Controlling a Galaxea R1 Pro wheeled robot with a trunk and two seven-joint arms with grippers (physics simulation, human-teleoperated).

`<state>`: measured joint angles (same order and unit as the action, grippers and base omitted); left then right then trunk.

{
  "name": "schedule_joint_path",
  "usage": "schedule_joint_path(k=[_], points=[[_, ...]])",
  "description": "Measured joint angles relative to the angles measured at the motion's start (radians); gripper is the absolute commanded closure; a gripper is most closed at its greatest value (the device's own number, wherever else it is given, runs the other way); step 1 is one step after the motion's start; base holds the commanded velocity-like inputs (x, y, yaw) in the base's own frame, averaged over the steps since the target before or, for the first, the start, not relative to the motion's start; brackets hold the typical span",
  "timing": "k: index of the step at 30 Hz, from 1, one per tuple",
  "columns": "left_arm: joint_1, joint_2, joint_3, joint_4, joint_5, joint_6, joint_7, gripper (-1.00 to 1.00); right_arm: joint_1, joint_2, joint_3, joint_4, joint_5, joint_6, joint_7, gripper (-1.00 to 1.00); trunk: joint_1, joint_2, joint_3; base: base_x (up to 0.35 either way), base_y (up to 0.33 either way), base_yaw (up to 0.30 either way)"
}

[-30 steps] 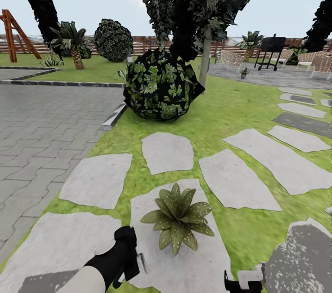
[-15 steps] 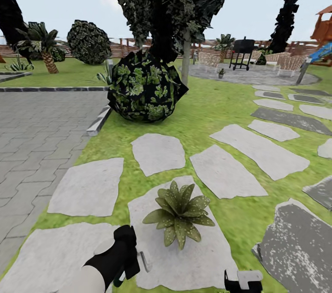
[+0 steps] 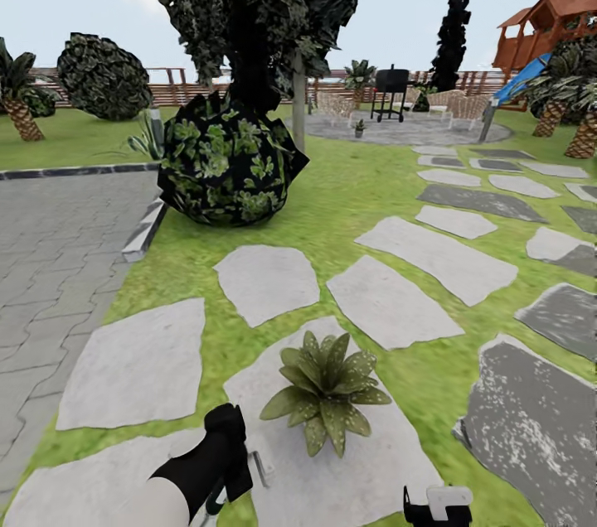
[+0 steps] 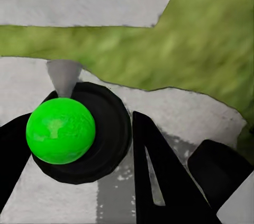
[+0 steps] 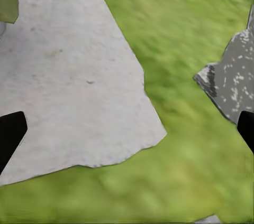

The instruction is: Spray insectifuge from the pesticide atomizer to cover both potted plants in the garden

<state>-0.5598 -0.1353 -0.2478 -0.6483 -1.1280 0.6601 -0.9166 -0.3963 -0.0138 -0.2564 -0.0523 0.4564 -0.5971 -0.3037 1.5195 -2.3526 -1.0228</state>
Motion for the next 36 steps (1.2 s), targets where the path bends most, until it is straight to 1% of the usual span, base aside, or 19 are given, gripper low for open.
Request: schedule_joint_path(k=[1,2,8,12,14,15,17,19,21,24,25,27,28,29,31,32,33,35,36], points=[[0.000,0.000,0.000,-0.001,0.008,0.000,0.000,1.00,0.000,0.000,0.000,0.000,0.000,0.000,0.000,-1.00,0.000,0.000,0.000,0.126,0.337,-0.300],[0.000,0.000,-0.002,-0.002,0.031,0.001,0.000,1.00,0.000,0.000,0.000,0.000,0.000,0.000,0.000,-1.00,0.000,0.000,0.000,0.126,0.337,-0.300],[0.000,0.000,-0.003,-0.002,0.037,0.000,0.000,1.00,0.000,0.000,0.000,0.000,0.000,0.000,0.000,-1.00,0.000,0.000,0.000,0.088,0.335,-0.280],[0.000,0.002,-0.006,0.001,0.041,-0.003,-0.001,1.00,0.000,0.000,0.000,0.000,0.000,0.000,-0.001,-1.00,0.000,0.000,0.000,0.007,0.084,-0.079],[0.000,0.004,-0.013,0.001,0.041,-0.019,-0.005,1.00,0.000,0.001,0.000,0.000,0.000,0.000,-0.001,-1.00,0.000,0.000,0.000,0.001,0.008,-0.007],[-0.013,0.007,-0.009,-0.001,0.041,-0.029,-0.022,1.00,0.000,0.001,0.001,0.000,0.001,0.000,-0.001,-1.00,0.000,0.000,0.000,0.000,0.001,-0.001],[-0.044,0.005,-0.008,-0.010,0.036,-0.025,-0.064,1.00,0.000,0.002,0.001,0.000,0.001,0.000,-0.001,-1.00,0.000,0.000,0.000,0.000,0.000,0.000],[-0.101,0.002,-0.008,-0.020,0.031,0.010,-0.092,1.00,0.000,0.002,0.000,0.000,0.001,0.000,-0.001,-1.00,0.000,0.000,0.000,0.000,0.000,0.000],[-0.143,0.002,-0.010,-0.022,0.030,0.055,-0.102,1.00,0.000,0.001,0.000,0.000,0.001,0.000,-0.001,-1.00,0.000,0.000,0.000,0.000,0.000,0.000],[-0.160,0.002,-0.017,-0.015,0.033,0.068,-0.119,1.00,0.000,0.000,0.000,0.001,0.001,0.000,-0.001,-1.00,0.000,0.000,0.000,0.000,0.000,0.000],[-0.162,0.005,-0.019,-0.011,0.032,0.069,-0.146,1.00,0.000,0.000,0.000,0.001,0.001,0.000,-0.001,-1.00,0.000,0.000,0.000,0.000,0.000,0.000],[-0.162,0.007,-0.020,-0.008,0.014,0.067,-0.190,1.00,0.000,0.000,0.000,0.001,0.001,0.000,-0.001,-1.00,0.000,0.000,0.000,0.000,0.000,0.000],[-0.160,0.008,-0.020,-0.007,-0.006,0.067,-0.216,1.00,0.000,0.000,0.000,0.000,0.001,0.000,-0.001,-1.00,0.000,0.000,0.000,0.000,0.000,0.000],[-0.160,0.009,-0.019,-0.006,-0.036,0.066,-0.243,1.00,0.000,0.000,0.000,0.001,0.001,0.000,-0.001,-1.00,0.000,0.000,0.000,0.000,0.000,0.000],[-0.157,0.010,-0.018,-0.008,-0.111,0.064,-0.285,1.00,0.000,0.000,0.000,0.001,0.001,0.000,-0.001,-1.00,0.000,0.000,0.000,0.000,0.000,0.000],[-0.155,0.010,-0.018,-0.008,-0.145,0.063,-0.295,1.00,0.000,0.000,0.000,0.001,0.001,0.000,-0.001,-1.00,0.000,0.000,0.000,0.000,0.000,0.000],[-0.153,0.010,-0.018,-0.008,-0.169,0.063,-0.300,1.00,0.000,0.000,0.000,0.001,0.001,0.000,-0.001,-1.00,0.000,0.000,0.000,0.000,0.000,0.000],[-0.152,0.010,-0.019,-0.007,-0.191,0.067,-0.302,1.00,0.000,0.001,0.001,0.000,0.001,0.000,-0.001,-1.00,0.000,0.000,0.000,0.000,0.000,0.000],[-0.152,0.010,-0.018,-0.006,-0.194,0.070,-0.301,1.00,0.000,0.001,0.001,0.000,0.001,0.000,-0.001,-1.00,0.000,0.000,0.000,0.000,0.071,0.000]])
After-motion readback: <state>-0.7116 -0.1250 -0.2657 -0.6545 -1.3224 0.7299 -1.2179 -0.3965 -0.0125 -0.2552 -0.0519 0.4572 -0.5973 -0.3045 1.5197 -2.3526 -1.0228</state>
